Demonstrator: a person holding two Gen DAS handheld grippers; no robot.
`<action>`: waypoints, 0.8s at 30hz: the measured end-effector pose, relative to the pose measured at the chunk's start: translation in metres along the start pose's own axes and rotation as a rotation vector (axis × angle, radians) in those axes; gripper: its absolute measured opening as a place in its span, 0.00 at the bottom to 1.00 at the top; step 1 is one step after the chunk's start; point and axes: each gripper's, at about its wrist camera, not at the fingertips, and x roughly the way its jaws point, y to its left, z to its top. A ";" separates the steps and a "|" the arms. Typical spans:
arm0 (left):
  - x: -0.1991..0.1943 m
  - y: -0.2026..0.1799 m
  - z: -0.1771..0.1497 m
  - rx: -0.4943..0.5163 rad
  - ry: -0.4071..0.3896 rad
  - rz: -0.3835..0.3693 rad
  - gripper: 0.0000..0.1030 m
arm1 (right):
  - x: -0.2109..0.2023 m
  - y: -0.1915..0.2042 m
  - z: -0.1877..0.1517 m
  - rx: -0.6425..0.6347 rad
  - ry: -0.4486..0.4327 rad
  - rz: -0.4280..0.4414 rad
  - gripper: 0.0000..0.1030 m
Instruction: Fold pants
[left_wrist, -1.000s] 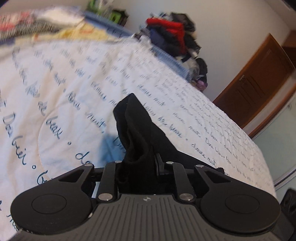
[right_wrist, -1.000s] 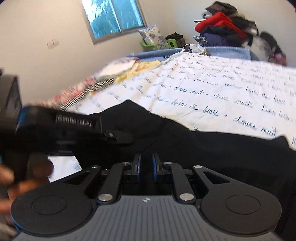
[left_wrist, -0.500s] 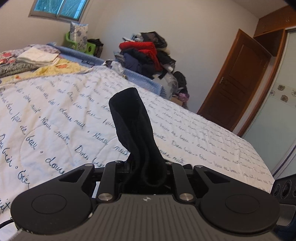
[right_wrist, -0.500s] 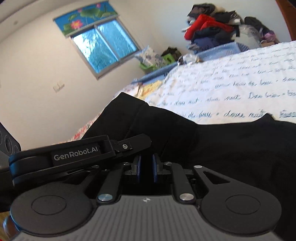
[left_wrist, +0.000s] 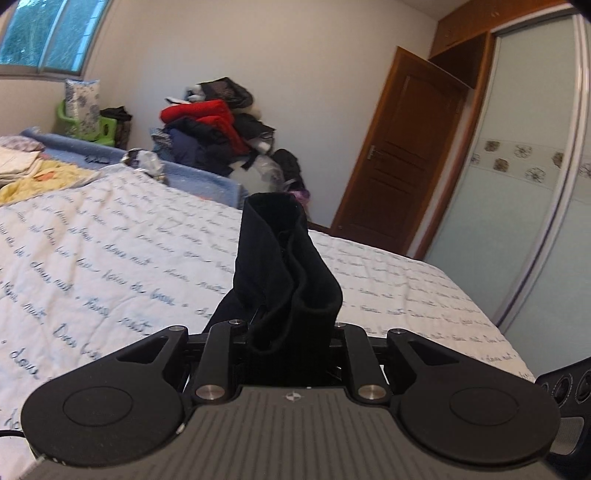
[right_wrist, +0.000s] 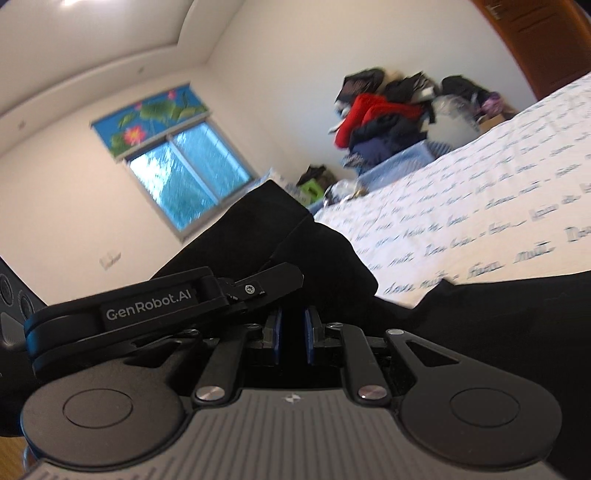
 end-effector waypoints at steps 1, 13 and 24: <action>0.003 -0.008 -0.001 0.013 0.002 -0.015 0.22 | -0.006 -0.005 0.002 0.008 -0.016 -0.004 0.13; 0.038 -0.081 -0.028 0.126 0.067 -0.158 0.23 | -0.074 -0.060 0.008 0.125 -0.158 -0.091 0.13; 0.065 -0.121 -0.060 0.180 0.151 -0.238 0.23 | -0.113 -0.108 0.000 0.223 -0.219 -0.178 0.13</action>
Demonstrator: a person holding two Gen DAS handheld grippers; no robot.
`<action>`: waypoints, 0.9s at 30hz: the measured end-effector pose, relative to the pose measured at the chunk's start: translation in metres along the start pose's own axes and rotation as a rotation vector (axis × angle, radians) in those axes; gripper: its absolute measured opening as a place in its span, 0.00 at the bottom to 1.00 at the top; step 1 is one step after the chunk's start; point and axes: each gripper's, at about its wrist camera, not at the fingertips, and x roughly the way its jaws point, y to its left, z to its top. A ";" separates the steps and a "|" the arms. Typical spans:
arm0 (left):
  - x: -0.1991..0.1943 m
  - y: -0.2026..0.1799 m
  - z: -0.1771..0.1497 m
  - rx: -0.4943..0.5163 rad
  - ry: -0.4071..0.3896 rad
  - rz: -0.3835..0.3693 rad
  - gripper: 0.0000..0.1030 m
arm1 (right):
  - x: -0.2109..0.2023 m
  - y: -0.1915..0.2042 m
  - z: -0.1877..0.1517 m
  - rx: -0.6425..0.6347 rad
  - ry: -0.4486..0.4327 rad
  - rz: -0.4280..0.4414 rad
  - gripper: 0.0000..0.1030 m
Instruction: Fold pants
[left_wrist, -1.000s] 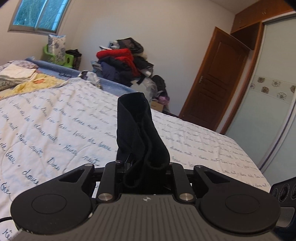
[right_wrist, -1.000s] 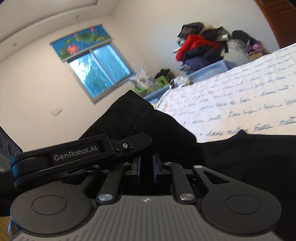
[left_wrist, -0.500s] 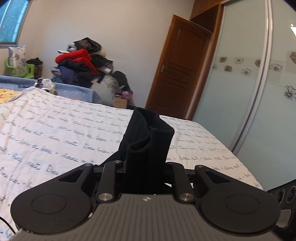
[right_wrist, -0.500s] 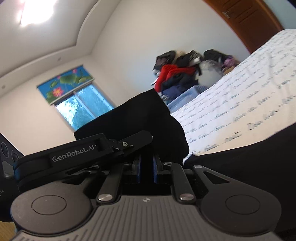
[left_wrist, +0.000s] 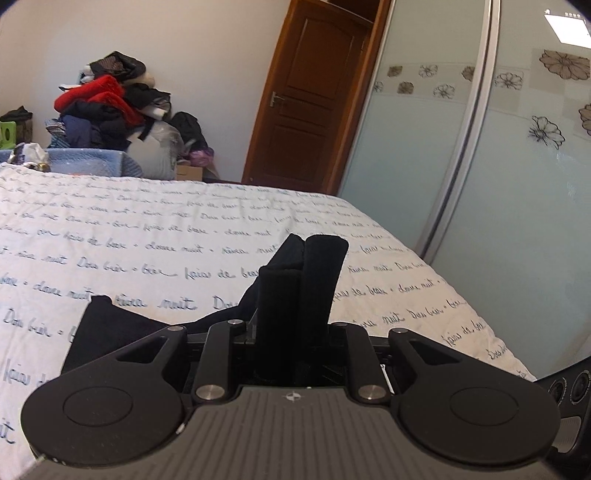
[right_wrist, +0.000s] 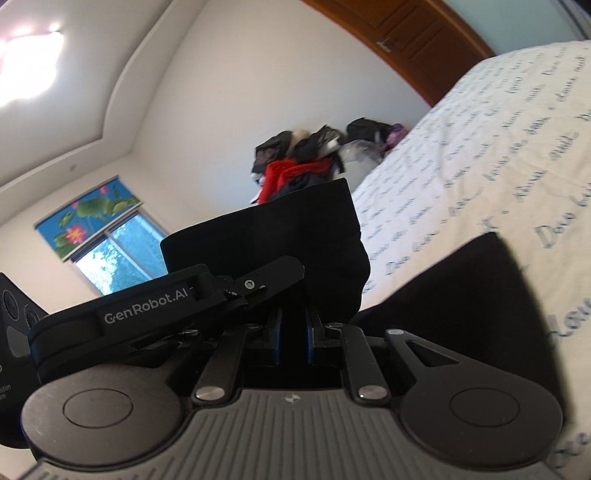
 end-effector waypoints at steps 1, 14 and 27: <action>0.004 -0.002 -0.002 0.001 0.007 -0.005 0.23 | -0.002 -0.004 0.000 0.006 -0.003 -0.007 0.13; 0.050 -0.018 -0.023 -0.006 0.148 -0.044 0.29 | -0.008 -0.047 0.003 0.110 0.013 -0.144 0.13; 0.046 -0.023 -0.025 0.007 0.168 -0.193 0.61 | -0.065 -0.068 0.021 0.097 -0.155 -0.382 0.42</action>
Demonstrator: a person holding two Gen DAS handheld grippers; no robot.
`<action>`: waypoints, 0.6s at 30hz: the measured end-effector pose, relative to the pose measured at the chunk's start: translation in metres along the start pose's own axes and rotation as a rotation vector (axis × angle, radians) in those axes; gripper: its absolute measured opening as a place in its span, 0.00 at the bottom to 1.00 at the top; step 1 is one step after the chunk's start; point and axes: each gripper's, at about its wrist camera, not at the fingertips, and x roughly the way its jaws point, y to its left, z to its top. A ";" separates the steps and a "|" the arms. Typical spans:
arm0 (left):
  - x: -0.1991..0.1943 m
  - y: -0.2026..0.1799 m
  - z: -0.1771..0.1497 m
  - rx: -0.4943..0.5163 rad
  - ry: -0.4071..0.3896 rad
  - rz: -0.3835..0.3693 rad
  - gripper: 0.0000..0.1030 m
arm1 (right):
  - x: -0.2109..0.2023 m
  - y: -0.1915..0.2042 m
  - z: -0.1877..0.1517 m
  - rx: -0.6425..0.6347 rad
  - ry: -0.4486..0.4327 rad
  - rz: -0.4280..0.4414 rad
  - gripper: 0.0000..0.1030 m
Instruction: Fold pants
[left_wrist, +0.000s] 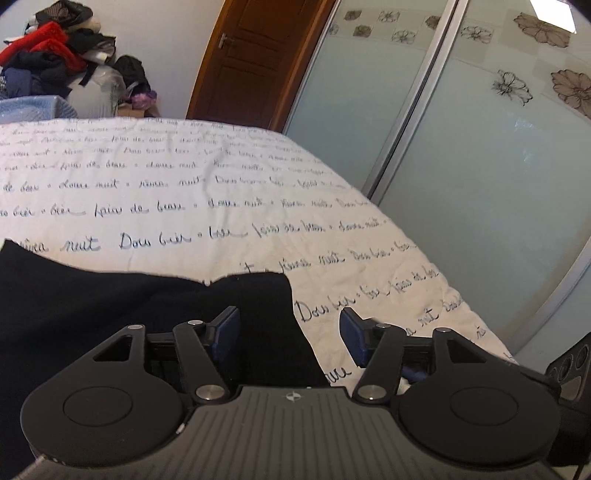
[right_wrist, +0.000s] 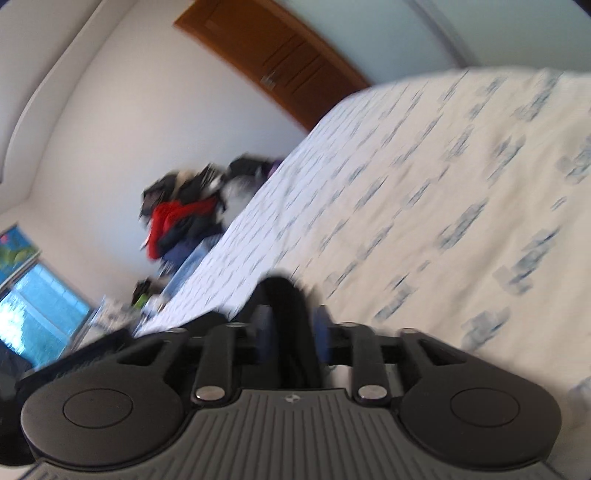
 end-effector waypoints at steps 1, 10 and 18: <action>-0.005 0.002 0.002 -0.001 -0.013 -0.004 0.62 | -0.005 0.000 0.002 -0.014 -0.035 -0.021 0.50; -0.026 0.059 0.012 0.012 -0.027 0.274 0.66 | 0.003 0.045 -0.010 -0.248 0.098 0.102 0.52; -0.044 0.122 0.006 -0.103 0.004 0.390 0.66 | 0.005 0.035 -0.035 -0.252 0.237 0.052 0.51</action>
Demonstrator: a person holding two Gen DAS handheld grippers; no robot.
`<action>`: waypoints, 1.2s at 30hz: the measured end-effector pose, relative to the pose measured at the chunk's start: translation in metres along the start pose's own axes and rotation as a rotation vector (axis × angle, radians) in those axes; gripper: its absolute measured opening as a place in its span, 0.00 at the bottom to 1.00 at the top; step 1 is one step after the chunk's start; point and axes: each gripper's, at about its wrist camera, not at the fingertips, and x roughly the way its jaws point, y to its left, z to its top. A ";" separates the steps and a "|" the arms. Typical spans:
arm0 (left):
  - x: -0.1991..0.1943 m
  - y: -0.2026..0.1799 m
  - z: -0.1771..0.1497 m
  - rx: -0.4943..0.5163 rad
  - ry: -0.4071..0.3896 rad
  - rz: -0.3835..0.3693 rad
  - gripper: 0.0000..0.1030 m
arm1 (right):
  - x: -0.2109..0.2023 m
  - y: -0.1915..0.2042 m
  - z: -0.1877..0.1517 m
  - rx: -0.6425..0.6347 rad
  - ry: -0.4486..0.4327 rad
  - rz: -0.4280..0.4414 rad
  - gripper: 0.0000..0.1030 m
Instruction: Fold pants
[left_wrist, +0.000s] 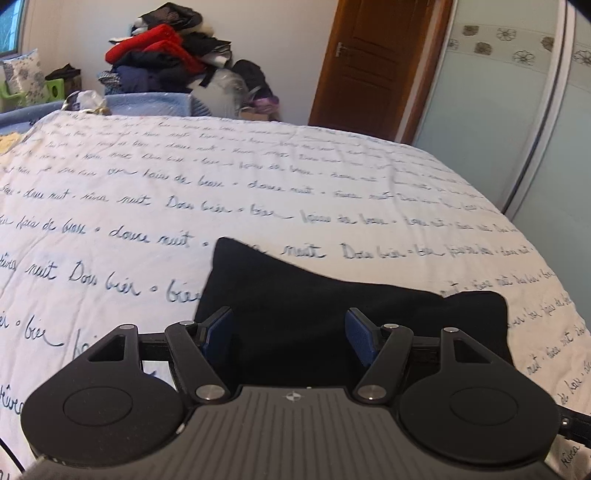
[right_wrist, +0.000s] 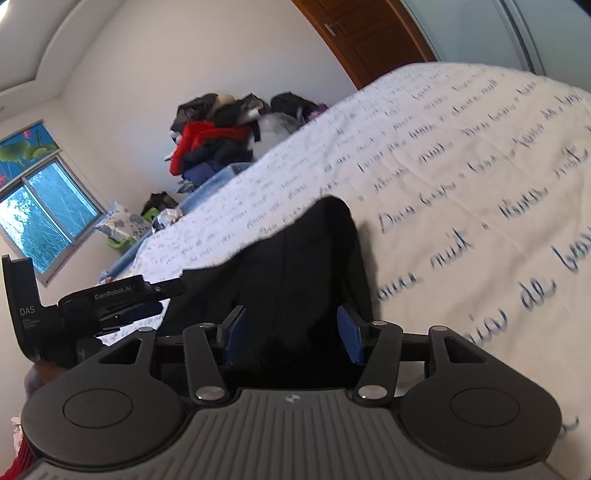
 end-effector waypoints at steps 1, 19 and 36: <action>0.001 0.002 0.000 0.001 0.003 0.004 0.66 | -0.005 -0.003 -0.001 0.004 0.002 -0.001 0.51; 0.012 -0.009 -0.010 0.132 -0.001 0.103 0.66 | 0.005 0.003 0.000 -0.067 0.069 -0.013 0.12; 0.001 -0.011 -0.022 0.179 -0.003 0.054 0.68 | 0.043 0.051 0.035 -0.352 0.044 -0.116 0.22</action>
